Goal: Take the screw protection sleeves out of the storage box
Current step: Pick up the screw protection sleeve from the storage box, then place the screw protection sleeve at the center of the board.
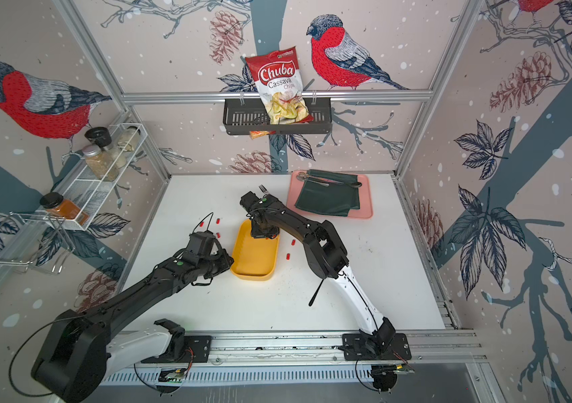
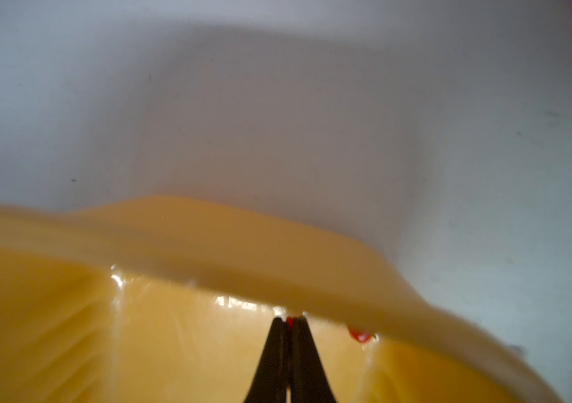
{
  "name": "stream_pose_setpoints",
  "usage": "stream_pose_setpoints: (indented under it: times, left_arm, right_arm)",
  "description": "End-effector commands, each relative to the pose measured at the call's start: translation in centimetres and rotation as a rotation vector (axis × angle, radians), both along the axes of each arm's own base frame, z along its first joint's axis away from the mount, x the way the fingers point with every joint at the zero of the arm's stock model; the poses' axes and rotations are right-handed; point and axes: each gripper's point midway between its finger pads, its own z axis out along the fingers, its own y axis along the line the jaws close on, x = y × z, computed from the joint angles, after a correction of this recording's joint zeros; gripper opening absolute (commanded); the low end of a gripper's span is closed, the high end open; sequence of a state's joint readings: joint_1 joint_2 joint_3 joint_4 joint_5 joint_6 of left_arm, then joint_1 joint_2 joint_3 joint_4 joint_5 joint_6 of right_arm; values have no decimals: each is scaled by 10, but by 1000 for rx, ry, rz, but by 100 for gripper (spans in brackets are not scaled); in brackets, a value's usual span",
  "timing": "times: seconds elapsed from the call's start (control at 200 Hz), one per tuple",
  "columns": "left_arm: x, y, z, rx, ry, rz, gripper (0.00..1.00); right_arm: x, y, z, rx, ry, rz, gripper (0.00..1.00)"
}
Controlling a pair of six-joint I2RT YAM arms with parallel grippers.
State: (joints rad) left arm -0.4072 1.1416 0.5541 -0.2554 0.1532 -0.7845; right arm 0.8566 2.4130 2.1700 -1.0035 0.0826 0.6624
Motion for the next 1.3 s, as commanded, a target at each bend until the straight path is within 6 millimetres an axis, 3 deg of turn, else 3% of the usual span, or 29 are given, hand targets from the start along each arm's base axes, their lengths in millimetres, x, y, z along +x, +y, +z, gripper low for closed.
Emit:
stream_pose_setpoints:
  times: [0.0,0.055,0.135,0.26,0.355,0.795,1.126,1.296]
  left_arm:
    - [1,4,-1,28,10,16,17]
    - [2,4,0,27,7,20,17]
    - [3,4,1,22,6,26,17]
    - [3,6,1,26,10,41,17]
    - [2,7,2,25,9,54,17]
    - [3,4,-1,-1,17,65,18]
    - [2,3,0,1,14,56,21]
    - [3,2,1,3,9,48,21]
  right_arm:
    - [-2,-16,36,68,-18,-97,2]
    - [-2,-36,49,87,-34,-144,2]
    - [-2,-78,52,70,-46,-214,2]
    - [-10,-147,33,-13,-32,-296,2]
    - [-14,-173,21,-45,-22,-314,2]
    - [-4,-128,-22,-69,31,-201,6]
    - [-11,-128,-32,-91,54,-204,7]
    - [-14,-130,-34,-97,58,-220,18]
